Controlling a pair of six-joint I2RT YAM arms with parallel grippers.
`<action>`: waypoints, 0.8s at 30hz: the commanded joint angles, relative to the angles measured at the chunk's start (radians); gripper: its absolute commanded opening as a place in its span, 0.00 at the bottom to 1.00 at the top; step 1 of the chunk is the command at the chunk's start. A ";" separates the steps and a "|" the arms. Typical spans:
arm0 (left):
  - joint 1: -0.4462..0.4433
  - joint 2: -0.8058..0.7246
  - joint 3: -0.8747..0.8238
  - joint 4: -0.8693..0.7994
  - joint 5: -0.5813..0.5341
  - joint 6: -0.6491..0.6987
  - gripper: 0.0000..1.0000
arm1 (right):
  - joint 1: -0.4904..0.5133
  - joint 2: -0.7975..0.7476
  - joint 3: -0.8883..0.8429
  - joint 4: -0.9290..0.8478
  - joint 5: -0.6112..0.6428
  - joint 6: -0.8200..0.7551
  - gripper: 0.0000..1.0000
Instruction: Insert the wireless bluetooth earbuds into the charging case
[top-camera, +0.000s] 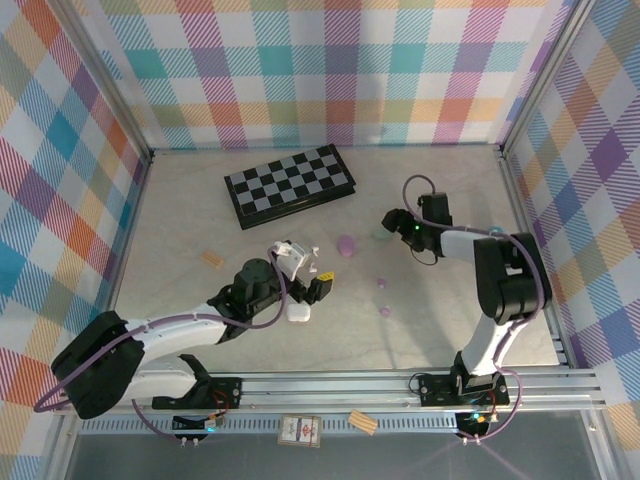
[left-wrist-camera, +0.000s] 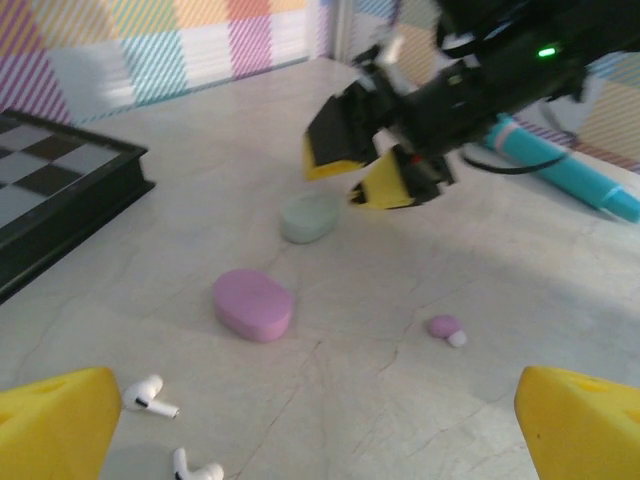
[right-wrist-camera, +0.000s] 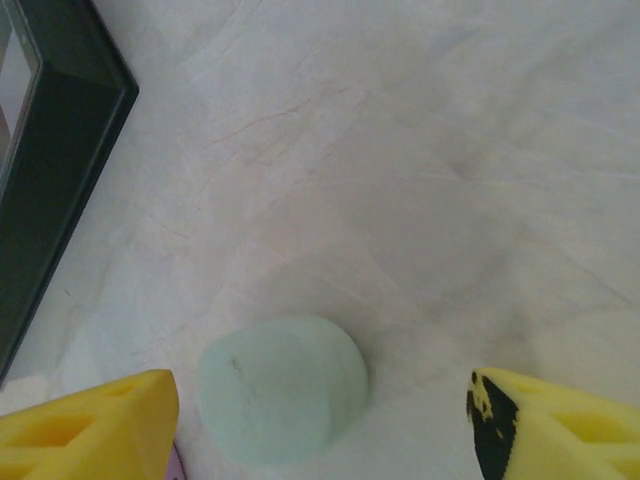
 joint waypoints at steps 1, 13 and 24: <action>-0.033 0.019 0.079 -0.088 -0.157 -0.102 1.00 | -0.007 -0.109 -0.041 -0.079 0.069 -0.068 0.82; -0.072 0.251 0.486 -0.664 -0.395 -0.546 1.00 | -0.005 -0.579 -0.221 -0.258 0.053 -0.224 0.89; -0.138 0.628 0.954 -1.093 -0.517 -0.721 0.96 | -0.006 -0.812 -0.284 -0.396 0.027 -0.227 0.89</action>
